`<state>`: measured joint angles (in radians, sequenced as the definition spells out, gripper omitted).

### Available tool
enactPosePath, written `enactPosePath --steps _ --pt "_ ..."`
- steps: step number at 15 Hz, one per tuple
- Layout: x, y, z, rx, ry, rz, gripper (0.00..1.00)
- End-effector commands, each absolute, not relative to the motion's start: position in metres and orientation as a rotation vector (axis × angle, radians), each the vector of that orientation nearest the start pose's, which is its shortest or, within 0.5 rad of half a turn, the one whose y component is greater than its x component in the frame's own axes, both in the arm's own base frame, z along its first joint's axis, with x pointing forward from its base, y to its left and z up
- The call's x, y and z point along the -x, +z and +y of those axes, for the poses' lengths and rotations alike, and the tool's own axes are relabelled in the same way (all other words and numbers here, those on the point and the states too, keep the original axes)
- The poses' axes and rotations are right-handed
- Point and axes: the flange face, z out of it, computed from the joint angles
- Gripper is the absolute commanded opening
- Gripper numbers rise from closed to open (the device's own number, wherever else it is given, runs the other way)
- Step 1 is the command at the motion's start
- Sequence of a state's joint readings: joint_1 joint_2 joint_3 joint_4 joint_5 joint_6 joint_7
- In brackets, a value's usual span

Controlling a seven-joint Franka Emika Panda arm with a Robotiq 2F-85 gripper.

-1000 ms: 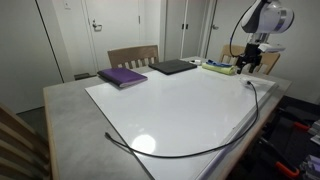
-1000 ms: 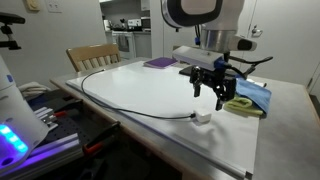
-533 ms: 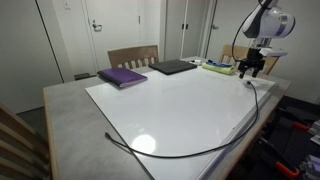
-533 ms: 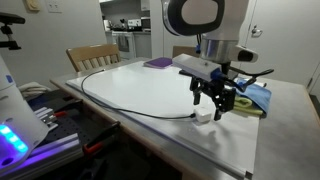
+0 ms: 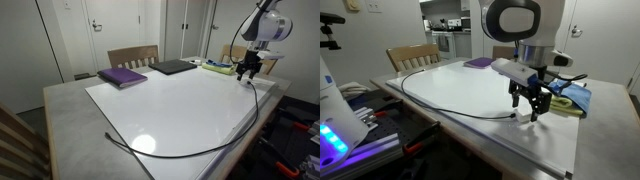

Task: Wind the black charging cable

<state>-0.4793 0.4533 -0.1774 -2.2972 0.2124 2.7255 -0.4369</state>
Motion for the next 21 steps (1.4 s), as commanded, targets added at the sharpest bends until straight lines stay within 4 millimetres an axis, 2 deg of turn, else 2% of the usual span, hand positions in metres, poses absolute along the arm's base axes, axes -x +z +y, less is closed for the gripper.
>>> enactPosePath --steps 1,6,10,15,21 --pt "-0.4 0.147 -0.332 3.084 -0.024 0.595 0.61" --pt "-0.404 0.151 -0.328 3.102 -0.015 0.51 0.27" --pt "-0.416 0.154 -0.31 3.137 0.038 0.214 0.27" --pt "-0.448 0.159 -0.276 3.191 0.036 -0.178 0.27" --pt "-0.5 0.167 -0.208 3.139 -0.027 -0.508 0.27"
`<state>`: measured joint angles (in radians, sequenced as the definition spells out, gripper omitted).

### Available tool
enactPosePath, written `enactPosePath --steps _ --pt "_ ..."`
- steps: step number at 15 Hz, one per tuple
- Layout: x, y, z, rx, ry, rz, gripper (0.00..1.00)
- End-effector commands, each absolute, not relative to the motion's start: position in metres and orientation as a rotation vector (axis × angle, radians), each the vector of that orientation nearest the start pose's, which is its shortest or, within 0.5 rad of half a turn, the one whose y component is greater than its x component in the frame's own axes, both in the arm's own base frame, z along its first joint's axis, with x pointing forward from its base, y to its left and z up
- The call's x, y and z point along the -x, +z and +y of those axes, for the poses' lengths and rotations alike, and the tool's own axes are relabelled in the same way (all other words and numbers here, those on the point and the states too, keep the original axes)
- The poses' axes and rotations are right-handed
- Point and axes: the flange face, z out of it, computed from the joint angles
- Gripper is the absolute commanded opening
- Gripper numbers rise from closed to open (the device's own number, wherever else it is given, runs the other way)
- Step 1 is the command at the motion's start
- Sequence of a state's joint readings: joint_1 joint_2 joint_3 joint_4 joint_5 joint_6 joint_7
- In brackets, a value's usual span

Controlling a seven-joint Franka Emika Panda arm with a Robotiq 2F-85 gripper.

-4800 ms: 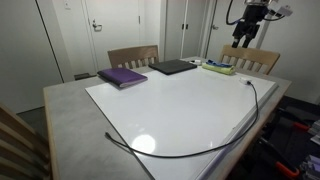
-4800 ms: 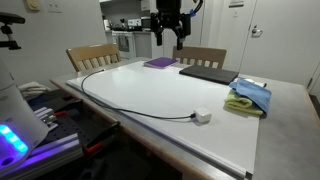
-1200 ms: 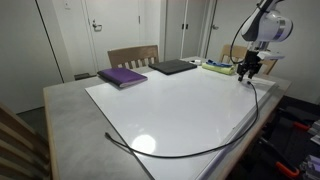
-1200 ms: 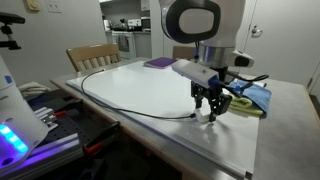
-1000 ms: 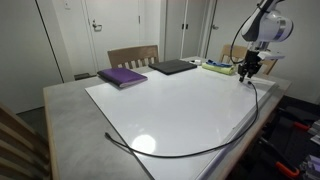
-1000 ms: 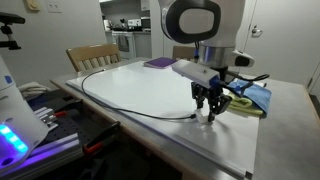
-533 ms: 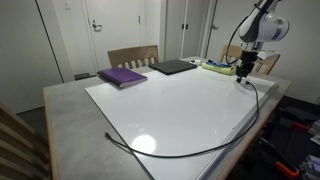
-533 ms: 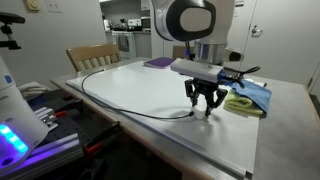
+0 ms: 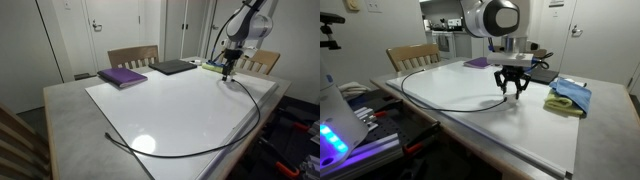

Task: Wind the black charging cable

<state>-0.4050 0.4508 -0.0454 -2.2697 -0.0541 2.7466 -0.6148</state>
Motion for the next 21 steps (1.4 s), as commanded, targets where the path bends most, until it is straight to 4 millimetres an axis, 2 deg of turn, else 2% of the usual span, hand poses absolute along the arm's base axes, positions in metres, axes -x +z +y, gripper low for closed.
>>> enactPosePath --steps 1,5,11,18,21 --pt "-0.507 0.168 -0.196 3.118 -0.034 -0.562 0.27" --pt "-0.522 0.169 -0.143 3.025 -0.037 -0.837 0.27" --pt "-0.52 0.175 -0.076 2.869 -0.034 -1.216 0.27" --pt "-0.501 0.194 -0.023 2.625 -0.064 -1.556 0.27" --pt "-0.498 0.202 -0.008 2.516 -0.073 -1.773 0.27"
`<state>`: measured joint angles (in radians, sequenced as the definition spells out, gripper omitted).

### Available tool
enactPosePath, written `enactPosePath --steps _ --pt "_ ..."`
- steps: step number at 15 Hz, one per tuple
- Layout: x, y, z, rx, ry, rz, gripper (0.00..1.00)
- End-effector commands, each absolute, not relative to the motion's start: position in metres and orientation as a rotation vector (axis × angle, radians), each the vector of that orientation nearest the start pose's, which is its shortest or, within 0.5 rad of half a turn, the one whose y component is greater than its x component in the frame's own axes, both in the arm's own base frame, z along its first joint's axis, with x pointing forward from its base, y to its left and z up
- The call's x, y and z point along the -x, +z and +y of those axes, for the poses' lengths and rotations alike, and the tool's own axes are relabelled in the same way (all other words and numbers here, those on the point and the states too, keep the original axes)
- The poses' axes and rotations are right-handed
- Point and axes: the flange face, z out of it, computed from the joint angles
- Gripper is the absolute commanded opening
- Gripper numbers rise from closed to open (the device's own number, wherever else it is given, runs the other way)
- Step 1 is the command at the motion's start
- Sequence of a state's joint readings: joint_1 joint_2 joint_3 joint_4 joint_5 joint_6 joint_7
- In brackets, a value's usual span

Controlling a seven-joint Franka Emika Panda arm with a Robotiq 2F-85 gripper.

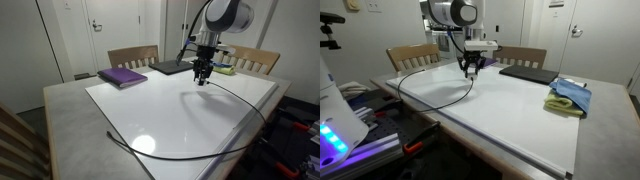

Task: Wind the black charging cable

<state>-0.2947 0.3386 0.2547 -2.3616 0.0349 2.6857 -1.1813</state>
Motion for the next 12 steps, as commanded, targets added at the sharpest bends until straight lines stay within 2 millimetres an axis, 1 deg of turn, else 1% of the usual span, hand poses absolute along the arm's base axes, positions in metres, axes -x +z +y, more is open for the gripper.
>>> enactPosePath --steps 1,3,4,5,9,10,12 --pt "-0.502 0.203 -0.005 2.484 -0.069 -1.836 0.27" --pt "-0.511 0.204 0.0 2.472 -0.074 -1.883 0.27" --pt "-0.517 0.205 -0.002 2.492 -0.061 -1.833 0.27" --pt "-0.51 0.2 0.002 2.5 -0.081 -1.82 0.52" --pt "-0.514 0.203 0.0 2.504 -0.073 -1.819 0.52" --pt "-0.514 0.203 0.0 2.505 -0.073 -1.818 0.27" --pt "-0.518 0.206 -0.002 2.526 -0.089 -1.845 0.27"
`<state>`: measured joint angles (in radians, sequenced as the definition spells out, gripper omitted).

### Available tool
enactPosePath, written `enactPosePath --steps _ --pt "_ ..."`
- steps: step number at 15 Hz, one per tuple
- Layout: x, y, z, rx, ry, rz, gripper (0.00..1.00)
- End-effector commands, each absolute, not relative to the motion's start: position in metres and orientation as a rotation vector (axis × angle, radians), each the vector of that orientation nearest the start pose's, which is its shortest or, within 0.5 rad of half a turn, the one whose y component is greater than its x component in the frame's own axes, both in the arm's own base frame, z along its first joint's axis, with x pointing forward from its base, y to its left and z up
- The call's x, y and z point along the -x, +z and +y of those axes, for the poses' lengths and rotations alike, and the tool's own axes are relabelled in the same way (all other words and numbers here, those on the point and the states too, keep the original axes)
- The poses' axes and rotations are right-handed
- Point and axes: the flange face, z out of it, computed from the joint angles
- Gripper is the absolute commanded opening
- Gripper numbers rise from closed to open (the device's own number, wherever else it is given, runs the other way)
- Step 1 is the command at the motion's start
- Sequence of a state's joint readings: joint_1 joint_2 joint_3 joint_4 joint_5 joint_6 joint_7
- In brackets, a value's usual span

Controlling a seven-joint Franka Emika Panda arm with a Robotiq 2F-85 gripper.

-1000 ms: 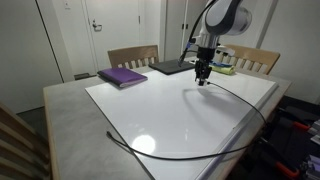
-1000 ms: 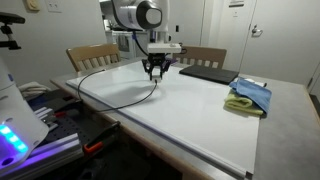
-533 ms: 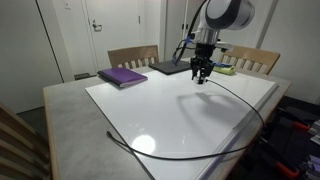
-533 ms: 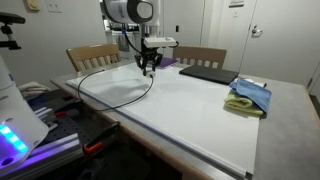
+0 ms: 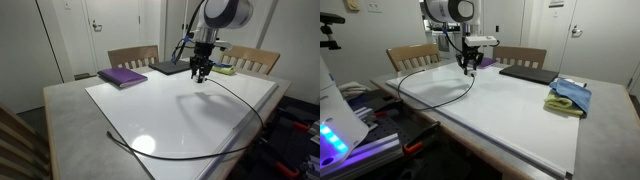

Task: Wind the black charging cable

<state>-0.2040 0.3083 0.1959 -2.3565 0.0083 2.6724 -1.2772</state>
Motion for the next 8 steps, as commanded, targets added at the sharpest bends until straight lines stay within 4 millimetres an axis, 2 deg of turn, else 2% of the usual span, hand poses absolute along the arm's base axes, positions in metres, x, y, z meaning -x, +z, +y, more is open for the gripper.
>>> enactPosePath --steps 1,5,8 --pt "-0.522 0.206 -0.003 2.527 -0.089 -1.869 0.27" --pt "-0.546 0.211 0.007 2.453 -0.042 -2.05 0.27" --pt "-0.566 0.208 0.041 2.322 -0.033 -2.196 0.27"
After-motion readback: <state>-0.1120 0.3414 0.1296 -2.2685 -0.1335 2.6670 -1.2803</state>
